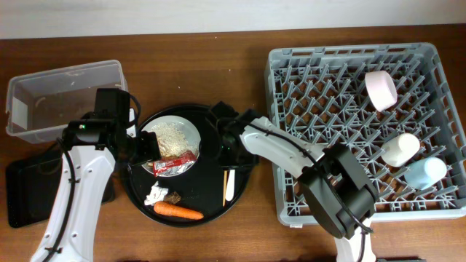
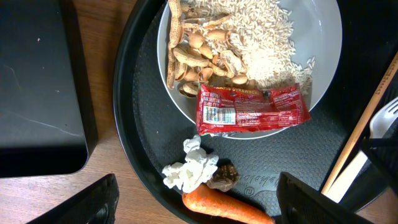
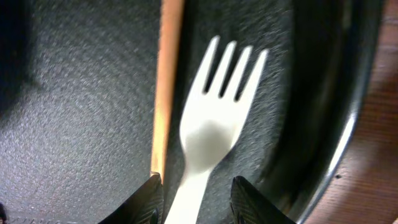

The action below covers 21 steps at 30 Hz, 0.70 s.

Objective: Sort waste into correct bins and load items into the dishwasher rack
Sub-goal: 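Carry the fork to the rack's left edge and release it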

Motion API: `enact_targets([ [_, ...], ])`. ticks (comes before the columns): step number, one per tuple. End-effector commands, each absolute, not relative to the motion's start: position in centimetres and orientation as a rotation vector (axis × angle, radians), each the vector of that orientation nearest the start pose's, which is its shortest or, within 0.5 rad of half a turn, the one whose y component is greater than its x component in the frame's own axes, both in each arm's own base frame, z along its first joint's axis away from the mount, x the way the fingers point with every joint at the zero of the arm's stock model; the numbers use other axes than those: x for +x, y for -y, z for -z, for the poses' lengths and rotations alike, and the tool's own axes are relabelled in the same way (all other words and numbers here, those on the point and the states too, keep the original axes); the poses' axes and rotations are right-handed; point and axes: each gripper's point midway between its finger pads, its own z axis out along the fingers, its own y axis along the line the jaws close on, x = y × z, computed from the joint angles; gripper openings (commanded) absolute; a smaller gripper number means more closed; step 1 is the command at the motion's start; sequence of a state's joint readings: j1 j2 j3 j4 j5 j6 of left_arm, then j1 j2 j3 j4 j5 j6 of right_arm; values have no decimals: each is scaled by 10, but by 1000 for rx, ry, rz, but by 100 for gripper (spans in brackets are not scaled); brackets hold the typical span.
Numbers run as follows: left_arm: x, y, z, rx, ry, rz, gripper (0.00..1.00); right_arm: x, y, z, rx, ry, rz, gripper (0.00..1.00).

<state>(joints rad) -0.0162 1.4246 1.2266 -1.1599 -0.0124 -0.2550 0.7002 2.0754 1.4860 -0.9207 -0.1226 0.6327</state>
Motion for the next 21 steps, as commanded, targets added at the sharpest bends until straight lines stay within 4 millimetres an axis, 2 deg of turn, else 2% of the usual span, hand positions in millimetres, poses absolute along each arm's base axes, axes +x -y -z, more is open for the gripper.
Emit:
enact_targets([
  [1,286,-1,-150,-366,-2886,14,81,290,-268,-8,-71,-3153,-125,39],
  [7,286,-1,-150,-366,-2886,13,81,290,-266,-7,-42,-3153,-109,39],
  [14,286,-1,-150,-366,-2886,14,81,284,-258,9,-5,-3158,-85,39],
  [15,286,-1,-150,-366,-2886,14,81,283,-258,9,-6,-3159,-84,38],
  [17,286,-1,-150,-366,-2886,14,81,284,-259,9,-6,-3155,-89,26],
  [21,286,-1,-150,-366,-2886,14,81,284,-265,9,-8,-3159,-138,24],
])
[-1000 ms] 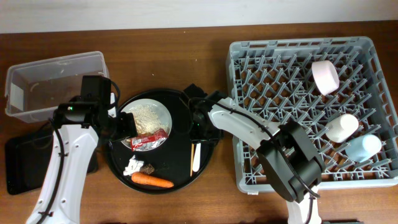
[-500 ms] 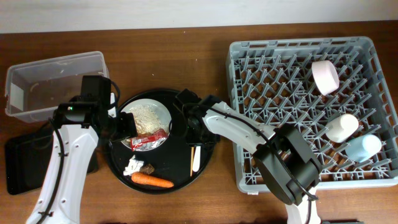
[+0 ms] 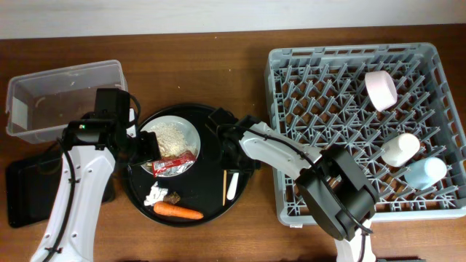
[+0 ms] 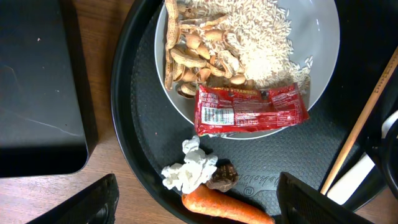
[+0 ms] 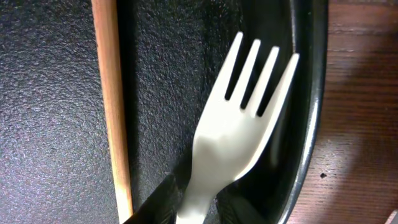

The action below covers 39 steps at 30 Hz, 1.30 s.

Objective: Sort waste into correct bins and load items into the dishwasher rack
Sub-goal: 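Carry the fork to the rack's left edge and release it, then grasp the wooden chopstick on the tray with the right gripper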

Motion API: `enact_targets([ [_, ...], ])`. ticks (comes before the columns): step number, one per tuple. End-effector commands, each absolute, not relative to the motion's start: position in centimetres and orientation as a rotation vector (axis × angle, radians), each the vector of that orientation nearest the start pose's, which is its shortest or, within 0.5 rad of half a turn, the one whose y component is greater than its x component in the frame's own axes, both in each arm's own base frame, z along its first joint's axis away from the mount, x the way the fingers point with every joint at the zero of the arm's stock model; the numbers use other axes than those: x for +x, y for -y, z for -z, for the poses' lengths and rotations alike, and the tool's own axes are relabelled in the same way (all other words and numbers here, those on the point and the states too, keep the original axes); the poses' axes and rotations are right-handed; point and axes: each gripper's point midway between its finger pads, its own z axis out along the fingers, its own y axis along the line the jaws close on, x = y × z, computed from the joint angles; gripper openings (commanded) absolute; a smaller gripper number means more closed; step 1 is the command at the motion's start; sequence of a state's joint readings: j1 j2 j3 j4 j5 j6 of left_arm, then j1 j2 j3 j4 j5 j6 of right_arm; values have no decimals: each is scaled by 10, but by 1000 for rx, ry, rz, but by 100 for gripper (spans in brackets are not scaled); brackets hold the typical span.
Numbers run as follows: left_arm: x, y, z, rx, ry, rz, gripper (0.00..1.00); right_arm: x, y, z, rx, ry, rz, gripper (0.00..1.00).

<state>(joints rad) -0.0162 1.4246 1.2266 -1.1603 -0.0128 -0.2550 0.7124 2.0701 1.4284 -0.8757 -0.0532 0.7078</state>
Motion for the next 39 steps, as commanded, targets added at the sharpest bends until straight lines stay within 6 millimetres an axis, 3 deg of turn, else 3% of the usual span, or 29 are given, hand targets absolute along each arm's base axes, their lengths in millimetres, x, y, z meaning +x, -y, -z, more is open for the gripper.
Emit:
enact_targets([
  [1,286,-1,-150,-366,-2886,13,81,285,-266,8,-8,-3155,-142,20],
  [5,286,-1,-150,-366,-2886,13,81,288,-272,3,-7,-3151,-185,4],
  [8,286,-1,-150,-366,-2886,13,81,292,-276,-2,-8,-3138,-205,4],
  [11,286,-1,-150,-366,-2886,13,81,297,-276,-21,-31,-3126,-217,4],
  [13,286,-1,-150,-366,-2886,13,81,308,-271,-59,-89,-3084,-237,4],
  [15,286,-1,-150,-366,-2886,13,81,325,-256,-112,-128,-3009,-285,4],
  [17,286,-1,-150,-366,-2886,13,81,336,-226,-147,-145,-2946,-252,4],
  [18,286,-1,-150,-366,-2886,13,81,339,-198,-159,-115,-2934,-187,4],
  [20,286,-1,-150,-366,-2886,13,81,338,-145,-157,8,-2993,-37,4],
  [24,286,-1,-150,-366,-2886,13,81,325,-120,-118,3,-3084,30,4],
  [26,286,-1,-150,-366,-2886,14,81,319,-119,-97,1,-3101,26,4],
  [29,286,-1,-150,-366,-2886,14,81,319,-119,-85,2,-3110,30,4],
  [31,286,-1,-150,-366,-2886,14,81,320,-118,-84,2,-3104,42,28],
  [33,286,-1,-150,-366,-2886,14,81,320,-118,-85,3,-3102,40,34],
  [36,286,-1,-150,-366,-2886,14,81,329,-126,-111,1,-3052,-25,34],
  [39,286,-1,-150,-366,-2886,14,81,340,-180,-152,-103,-2949,-329,35],
])
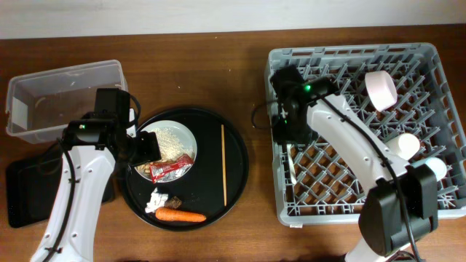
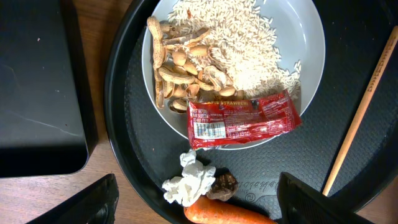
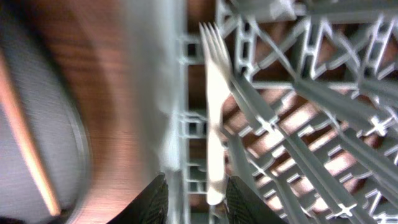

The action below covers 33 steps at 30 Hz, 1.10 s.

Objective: Sort waste into correct bins and load items into the dishwasher rack
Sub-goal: 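Grasp the wooden chopstick on the tray with the right gripper, then place the chopstick upright in the rack's left edge, withdraw right gripper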

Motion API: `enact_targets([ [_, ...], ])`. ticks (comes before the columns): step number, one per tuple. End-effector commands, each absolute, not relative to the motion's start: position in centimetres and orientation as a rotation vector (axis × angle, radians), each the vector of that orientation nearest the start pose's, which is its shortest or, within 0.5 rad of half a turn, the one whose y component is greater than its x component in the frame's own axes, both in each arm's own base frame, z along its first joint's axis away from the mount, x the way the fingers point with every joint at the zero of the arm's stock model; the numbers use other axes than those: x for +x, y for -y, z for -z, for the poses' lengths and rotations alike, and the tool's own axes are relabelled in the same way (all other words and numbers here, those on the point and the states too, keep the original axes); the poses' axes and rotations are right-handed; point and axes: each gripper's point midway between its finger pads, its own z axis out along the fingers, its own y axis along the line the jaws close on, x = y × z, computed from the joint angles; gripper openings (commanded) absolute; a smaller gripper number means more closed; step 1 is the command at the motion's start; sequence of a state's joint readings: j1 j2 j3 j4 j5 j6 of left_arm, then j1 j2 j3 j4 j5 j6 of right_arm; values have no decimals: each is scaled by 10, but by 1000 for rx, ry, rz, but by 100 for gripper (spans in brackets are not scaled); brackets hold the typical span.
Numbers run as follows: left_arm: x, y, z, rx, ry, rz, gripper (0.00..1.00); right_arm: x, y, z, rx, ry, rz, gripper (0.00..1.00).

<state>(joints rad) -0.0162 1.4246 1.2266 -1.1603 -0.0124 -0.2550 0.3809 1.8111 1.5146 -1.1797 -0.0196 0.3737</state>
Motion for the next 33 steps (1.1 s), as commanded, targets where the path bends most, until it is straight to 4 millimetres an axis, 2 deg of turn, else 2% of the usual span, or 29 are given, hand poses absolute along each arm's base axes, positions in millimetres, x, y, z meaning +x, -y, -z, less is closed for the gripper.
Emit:
enact_targets([
  [1,286,-1,-150,-366,-2886,13,81,339,-194,-154,-141,-2931,-372,35],
  [3,286,-1,-150,-366,-2886,13,81,336,-224,-148,-220,-2905,-401,36],
  [4,286,-1,-150,-366,-2886,14,81,334,-241,-139,-230,-2911,-409,37],
  [8,286,-1,-150,-366,-2886,14,81,324,-289,-85,-333,-2965,-387,39],
  [9,286,-1,-150,-366,-2886,14,81,321,-293,-63,-324,-2996,-315,39],
  [12,286,-1,-150,-366,-2886,14,81,314,-296,-20,-295,-3073,-230,40],
  [14,286,-1,-150,-366,-2886,14,81,313,-298,-4,-259,-3103,-219,40],
  [17,286,-1,-150,-366,-2886,14,81,311,-295,7,-259,-3125,-190,39],
  [19,286,-1,-150,-366,-2886,14,81,307,-292,18,-245,-3154,-160,28],
  [20,286,-1,-150,-366,-2886,14,81,304,-290,20,-232,-3169,-146,19],
  [24,286,0,-150,-366,-2886,14,81,299,-290,20,-217,-3199,-160,4],
  [27,286,-1,-150,-366,-2886,14,81,299,-299,7,-216,-3208,-233,4],
  [29,286,-1,-150,-366,-2886,14,81,309,-296,-15,-196,-3187,-221,4],
  [33,286,-1,-150,-366,-2886,14,81,342,-257,-100,-84,-3075,-139,4],
])
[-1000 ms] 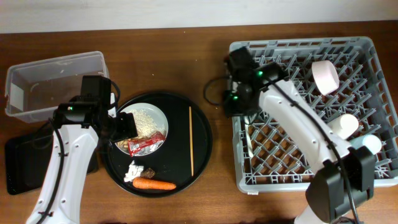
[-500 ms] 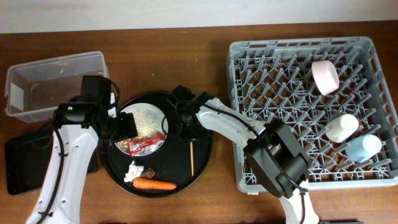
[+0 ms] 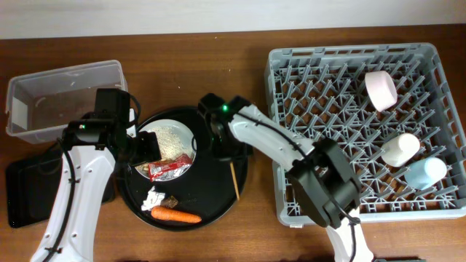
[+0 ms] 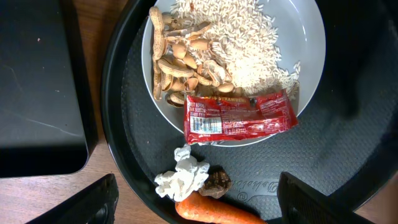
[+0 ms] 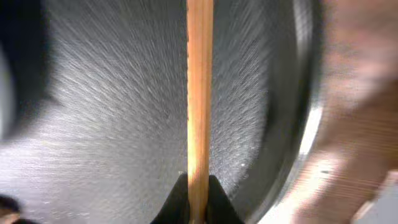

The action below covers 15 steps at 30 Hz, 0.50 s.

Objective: Sort waste into correct bins and load items into the dishwasher rack
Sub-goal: 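Place the chopstick upright in the rack's left edge, withdraw right gripper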

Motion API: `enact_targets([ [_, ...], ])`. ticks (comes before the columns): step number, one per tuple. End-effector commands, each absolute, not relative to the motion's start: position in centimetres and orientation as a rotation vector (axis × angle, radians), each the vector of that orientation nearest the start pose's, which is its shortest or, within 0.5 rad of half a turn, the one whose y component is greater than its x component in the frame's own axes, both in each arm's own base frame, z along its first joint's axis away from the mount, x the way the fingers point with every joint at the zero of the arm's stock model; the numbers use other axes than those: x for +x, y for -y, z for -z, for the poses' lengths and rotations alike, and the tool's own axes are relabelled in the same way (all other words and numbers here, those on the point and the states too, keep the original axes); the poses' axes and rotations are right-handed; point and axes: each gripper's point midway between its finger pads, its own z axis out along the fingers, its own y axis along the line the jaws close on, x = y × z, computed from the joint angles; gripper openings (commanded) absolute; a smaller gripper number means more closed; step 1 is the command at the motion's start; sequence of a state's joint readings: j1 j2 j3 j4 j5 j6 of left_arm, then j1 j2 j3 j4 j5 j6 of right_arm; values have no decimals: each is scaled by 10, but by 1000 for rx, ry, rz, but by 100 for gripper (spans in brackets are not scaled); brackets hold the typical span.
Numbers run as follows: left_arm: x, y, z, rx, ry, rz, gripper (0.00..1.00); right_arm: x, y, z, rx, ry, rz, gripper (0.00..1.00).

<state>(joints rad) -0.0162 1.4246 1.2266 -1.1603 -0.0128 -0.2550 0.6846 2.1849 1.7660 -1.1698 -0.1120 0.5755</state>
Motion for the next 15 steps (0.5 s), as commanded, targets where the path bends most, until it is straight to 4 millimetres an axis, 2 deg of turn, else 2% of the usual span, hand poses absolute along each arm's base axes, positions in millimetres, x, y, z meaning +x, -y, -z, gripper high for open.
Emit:
enact_targets([
  [1,286,-1,-150,-366,-2886,13,81,348,-245,-120,-90,-3041,-154,4],
  [3,286,-1,-150,-366,-2886,14,81,355,-206,-152,-5,-2988,-105,4],
  [4,286,-1,-150,-366,-2886,13,81,357,-187,-160,16,-2978,-67,4],
  [6,286,-1,-150,-366,-2886,14,81,358,-159,-163,13,-3004,-27,4],
  [9,286,-1,-150,-366,-2886,14,81,354,-138,-145,15,-3060,17,4],
  [11,286,-1,-150,-366,-2886,14,81,345,-127,-121,37,-3108,55,4],
  [15,286,-1,-150,-366,-2887,14,81,336,-117,-89,46,-3143,112,4],
])
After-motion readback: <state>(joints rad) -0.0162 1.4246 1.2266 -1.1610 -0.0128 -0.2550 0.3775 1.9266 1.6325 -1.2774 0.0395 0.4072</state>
